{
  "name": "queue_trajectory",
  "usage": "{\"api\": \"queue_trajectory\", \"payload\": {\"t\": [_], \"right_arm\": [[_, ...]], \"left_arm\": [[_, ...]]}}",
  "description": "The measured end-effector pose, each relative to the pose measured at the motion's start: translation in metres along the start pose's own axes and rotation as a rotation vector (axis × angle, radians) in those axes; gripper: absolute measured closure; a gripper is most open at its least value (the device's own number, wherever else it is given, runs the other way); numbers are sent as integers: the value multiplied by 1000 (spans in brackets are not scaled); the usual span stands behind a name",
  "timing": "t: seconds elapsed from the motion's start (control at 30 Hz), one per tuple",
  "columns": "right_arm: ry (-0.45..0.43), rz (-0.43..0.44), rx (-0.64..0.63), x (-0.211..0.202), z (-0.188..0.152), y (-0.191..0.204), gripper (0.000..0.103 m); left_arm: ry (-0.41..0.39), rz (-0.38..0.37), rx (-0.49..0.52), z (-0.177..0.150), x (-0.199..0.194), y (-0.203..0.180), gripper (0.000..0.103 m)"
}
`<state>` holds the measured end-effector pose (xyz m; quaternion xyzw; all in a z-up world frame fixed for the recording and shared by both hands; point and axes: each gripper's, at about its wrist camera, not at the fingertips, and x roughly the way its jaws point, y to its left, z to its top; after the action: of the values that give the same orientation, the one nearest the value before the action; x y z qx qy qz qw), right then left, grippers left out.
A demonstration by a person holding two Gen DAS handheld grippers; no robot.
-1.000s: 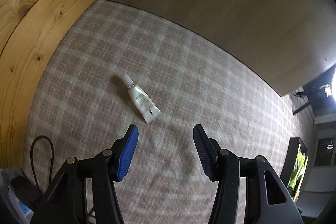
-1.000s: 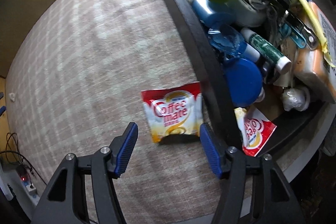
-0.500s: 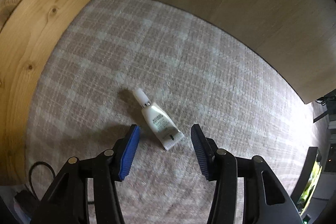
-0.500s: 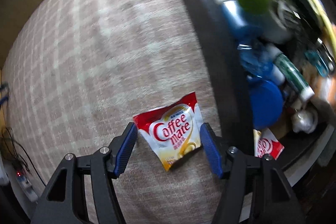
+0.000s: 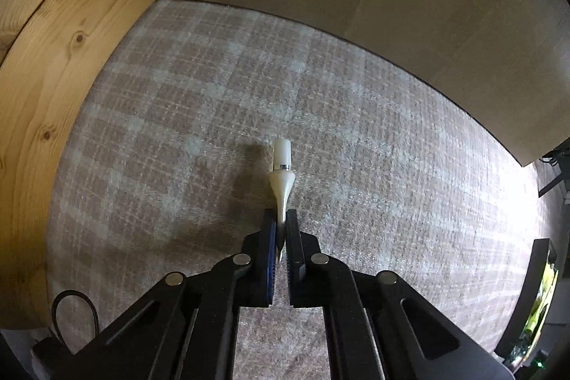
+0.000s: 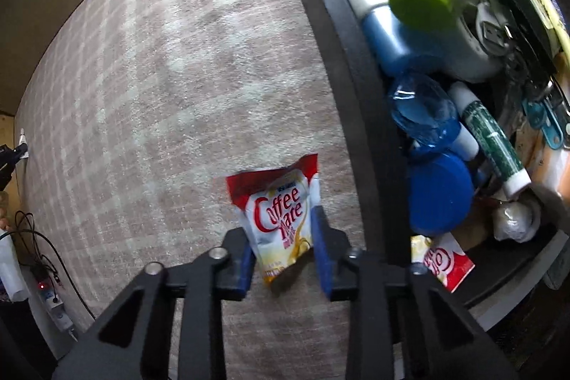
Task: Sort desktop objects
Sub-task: 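Grasp the Coffee-mate sachet with the right gripper while the left grasps the white tube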
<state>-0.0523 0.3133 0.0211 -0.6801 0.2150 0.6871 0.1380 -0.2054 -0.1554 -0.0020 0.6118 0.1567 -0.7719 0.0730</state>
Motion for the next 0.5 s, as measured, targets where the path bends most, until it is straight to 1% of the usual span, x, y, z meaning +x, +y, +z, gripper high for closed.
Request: {"api": "queue_trajectory", "payload": {"t": [0.07,0.1,0.13,0.17,0.23,0.27,0.43,0.5], "right_arm": [[-11,-11,-1,-1,-2,-5,86],[-11,-7,0,3,-12,-23,87],[-12,2,5,3,-12,-28,88],[-12,10,6,3,-3,-44,89],[-17,14,-2,2,-4,-45,89],[-20,17,-9,2,-15,-42,89],[-35,45,-42,-4,-17,-39,89],[-46,44,-58,-7,-17,-37,89]], "left_arm": [[6,-18,-2,-1,1,1,99],[9,-25,-1,-2,1,2,99],[11,-29,1,-3,1,4,99],[14,-33,0,-4,1,5,99],[22,-43,-7,-7,1,9,99],[24,-47,-12,-8,1,11,99],[23,-55,-7,-20,-5,14,99],[21,-59,-2,-25,-9,13,99]]}}
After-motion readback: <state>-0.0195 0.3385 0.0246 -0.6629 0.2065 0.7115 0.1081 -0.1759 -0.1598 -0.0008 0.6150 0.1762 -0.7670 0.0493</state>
